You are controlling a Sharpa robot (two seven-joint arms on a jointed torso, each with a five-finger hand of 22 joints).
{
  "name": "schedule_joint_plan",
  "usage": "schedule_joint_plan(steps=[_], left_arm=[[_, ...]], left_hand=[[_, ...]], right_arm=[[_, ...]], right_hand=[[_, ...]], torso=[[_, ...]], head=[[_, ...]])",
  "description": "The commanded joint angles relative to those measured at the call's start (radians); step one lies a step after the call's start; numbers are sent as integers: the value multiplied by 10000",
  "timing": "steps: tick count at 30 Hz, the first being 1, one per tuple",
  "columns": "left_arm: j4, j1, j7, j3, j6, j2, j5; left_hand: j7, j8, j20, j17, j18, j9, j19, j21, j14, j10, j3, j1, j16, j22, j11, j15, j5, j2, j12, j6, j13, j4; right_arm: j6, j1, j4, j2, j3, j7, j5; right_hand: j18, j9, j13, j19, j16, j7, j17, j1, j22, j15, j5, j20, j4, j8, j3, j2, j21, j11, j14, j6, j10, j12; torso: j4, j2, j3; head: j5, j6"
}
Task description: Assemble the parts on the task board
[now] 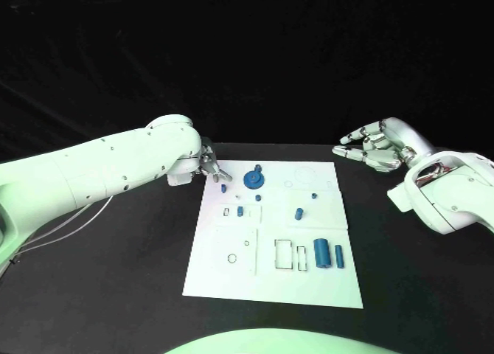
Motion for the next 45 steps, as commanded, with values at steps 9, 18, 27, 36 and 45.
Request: schedule_joint_plan(steps=[9, 18, 27, 36, 45], left_arm=[[-48, -33, 45, -25, 598, 74, 292], [-88, -70, 43, -30, 606, 102, 296], [-134, -93, 51, -31, 550, 127, 400], [-160, -101, 61, -30, 475, 136, 528], [-170, -102, 77, -31, 569, 154, 795]], left_hand=[[11, -80, 57, -11, 5, -122, -2, -61, 403, -69, -103, -3, -36, -11, 23, 73, 56, 135, -10, 88, -21, -27], [12, -114, 65, -11, 5, -222, -2, -60, 403, -72, -128, 158, -35, -4, 23, 74, 58, 241, 5, 127, -17, -34], [18, -152, 73, -12, 9, -329, -12, -70, 402, -100, -149, 351, -34, -18, 27, 77, 60, 368, -16, 157, -56, -47], [21, -188, 83, -8, 9, -472, -13, -73, 404, -93, -128, 679, -29, -14, 29, 80, 66, 597, 11, 209, -47, -67], [10, -216, 89, -10, 8, -618, -10, -70, 404, -106, -17, 1189, -29, 1, 18, 73, 80, 757, 6, 247, -75, -129]], right_arm=[[46, -11, 23, -5, 2, 88, -10], [50, -11, 15, 9, 2, 88, -11], [48, -12, 15, 20, 2, 82, -17], [37, -12, -2, 19, 3, 79, -26], [36, -12, -3, 22, 3, 79, -27]], right_hand=[[120, -10, 19, 26, -12, -35, 903, -104, 15, -91, -70, -10, -19, 48, -61, 29, -32, 21, 629, -42, -5, 4], [119, -10, 20, 28, -8, -35, 910, -101, 16, -91, -68, -10, -20, 51, -62, 39, -31, 21, 631, -42, -4, 6], [118, -10, 23, 33, -6, -36, 914, -97, 22, -92, -63, -11, -21, 53, -60, 53, -24, 20, 632, -42, 0, 10], [123, -10, 18, 23, -9, -37, 908, -94, 9, -93, -53, -11, -20, 57, -58, 73, -48, 20, 632, -41, -3, 7], [122, -10, 21, 27, -7, -37, 913, -91, 12, -93, -39, -11, -19, 60, -56, 94, -45, 19, 633, -41, 1, 11]], torso=[[7, -3, -7], [1, -6, -6], [1, -2, -6], [8, -11, 1], [2, -7, 0]], head=[[14, -26], [18, -37], [59, -47], [64, -100], [57, -120]])
